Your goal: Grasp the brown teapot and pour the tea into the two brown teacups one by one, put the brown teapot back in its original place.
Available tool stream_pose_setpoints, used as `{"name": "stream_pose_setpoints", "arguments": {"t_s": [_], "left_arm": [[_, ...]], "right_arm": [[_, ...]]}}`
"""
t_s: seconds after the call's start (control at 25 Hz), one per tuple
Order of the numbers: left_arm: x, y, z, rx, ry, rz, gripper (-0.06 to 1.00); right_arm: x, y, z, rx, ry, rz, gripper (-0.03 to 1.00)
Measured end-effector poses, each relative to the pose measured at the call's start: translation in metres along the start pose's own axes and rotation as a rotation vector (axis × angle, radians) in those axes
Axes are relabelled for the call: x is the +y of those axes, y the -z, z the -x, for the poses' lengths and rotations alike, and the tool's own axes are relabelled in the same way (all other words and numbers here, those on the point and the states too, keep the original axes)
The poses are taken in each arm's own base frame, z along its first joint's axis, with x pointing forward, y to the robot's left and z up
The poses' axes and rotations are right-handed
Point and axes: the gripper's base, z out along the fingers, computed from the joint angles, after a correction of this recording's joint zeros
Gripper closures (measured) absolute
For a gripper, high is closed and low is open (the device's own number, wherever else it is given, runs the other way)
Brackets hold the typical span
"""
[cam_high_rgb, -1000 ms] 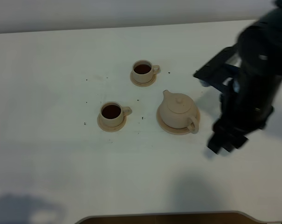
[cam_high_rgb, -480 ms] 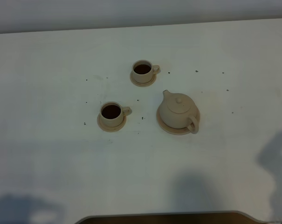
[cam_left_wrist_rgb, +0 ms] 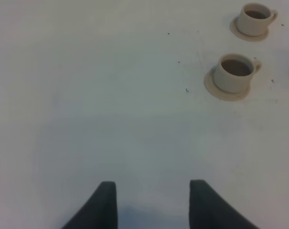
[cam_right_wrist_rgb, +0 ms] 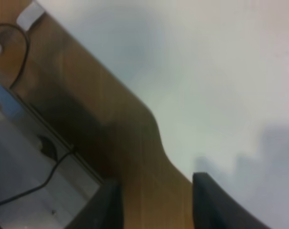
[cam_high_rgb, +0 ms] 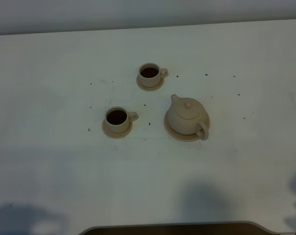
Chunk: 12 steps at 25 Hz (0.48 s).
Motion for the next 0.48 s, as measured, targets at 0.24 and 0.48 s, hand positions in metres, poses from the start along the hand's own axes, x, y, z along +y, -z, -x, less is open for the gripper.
{"name": "stream_pose_setpoints", "arguments": {"t_s": [0.24,0.48], "left_arm": [[0.0,0.0,0.0,0.0,0.0,0.0,0.59],[0.0,0.0,0.0,0.0,0.0,0.0,0.59]], "right_arm": [[-0.0003,0.0006,-0.0007,-0.008,-0.002,-0.007,0.61],[-0.0097,0.0013,-0.0022,-0.003,-0.107,-0.09,0.61]]}}
